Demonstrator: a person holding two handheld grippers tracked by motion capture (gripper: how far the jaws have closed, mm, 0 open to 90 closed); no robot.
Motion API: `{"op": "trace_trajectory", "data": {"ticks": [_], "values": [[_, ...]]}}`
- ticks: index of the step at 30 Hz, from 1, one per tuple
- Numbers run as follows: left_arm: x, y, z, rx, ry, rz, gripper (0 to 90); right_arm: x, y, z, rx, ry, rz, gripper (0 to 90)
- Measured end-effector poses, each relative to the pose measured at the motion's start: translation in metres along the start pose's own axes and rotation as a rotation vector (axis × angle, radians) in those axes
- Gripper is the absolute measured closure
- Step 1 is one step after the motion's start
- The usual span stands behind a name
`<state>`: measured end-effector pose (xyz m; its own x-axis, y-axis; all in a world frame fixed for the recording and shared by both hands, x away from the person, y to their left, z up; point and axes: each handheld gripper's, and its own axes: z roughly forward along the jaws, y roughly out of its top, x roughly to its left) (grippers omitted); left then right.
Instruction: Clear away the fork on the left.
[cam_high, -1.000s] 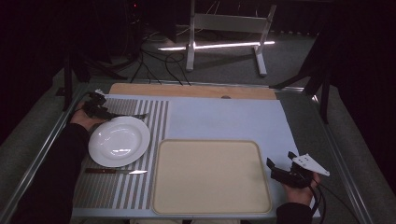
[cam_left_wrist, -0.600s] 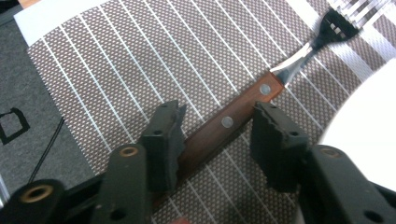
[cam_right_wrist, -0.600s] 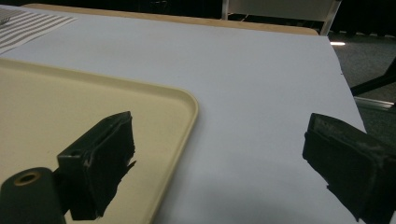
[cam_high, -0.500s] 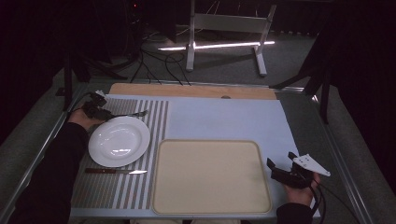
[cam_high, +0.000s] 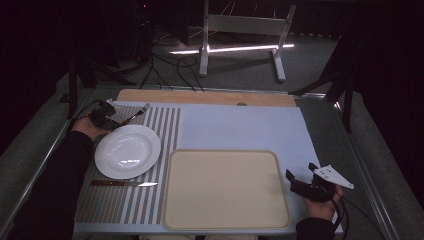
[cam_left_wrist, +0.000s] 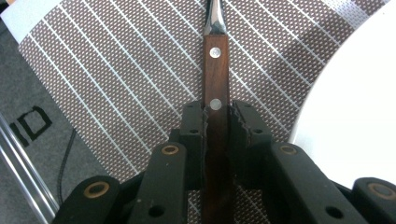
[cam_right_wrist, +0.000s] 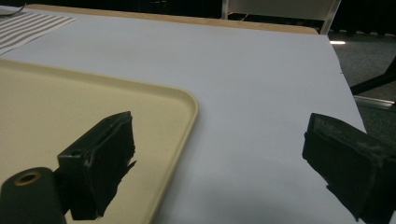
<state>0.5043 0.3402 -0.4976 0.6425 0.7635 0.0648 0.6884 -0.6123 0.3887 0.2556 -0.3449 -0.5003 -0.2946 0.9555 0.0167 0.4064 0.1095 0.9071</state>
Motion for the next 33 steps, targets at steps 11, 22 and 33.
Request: {"op": "trace_trajectory", "data": {"ticks": [11,22,33], "values": [[-0.001,-0.002,-0.014,-0.057,0.019,-0.043,77.2,-0.002,0.001,-0.002,-0.006,-0.004,0.011,9.1],[-0.002,0.004,-0.041,-0.147,0.043,-0.072,77.3,-0.001,0.001,-0.002,-0.010,-0.002,0.019,9.1],[-0.004,0.001,-0.061,-0.197,0.065,-0.088,77.3,-0.001,0.002,-0.003,-0.019,0.000,0.018,9.2]]}}
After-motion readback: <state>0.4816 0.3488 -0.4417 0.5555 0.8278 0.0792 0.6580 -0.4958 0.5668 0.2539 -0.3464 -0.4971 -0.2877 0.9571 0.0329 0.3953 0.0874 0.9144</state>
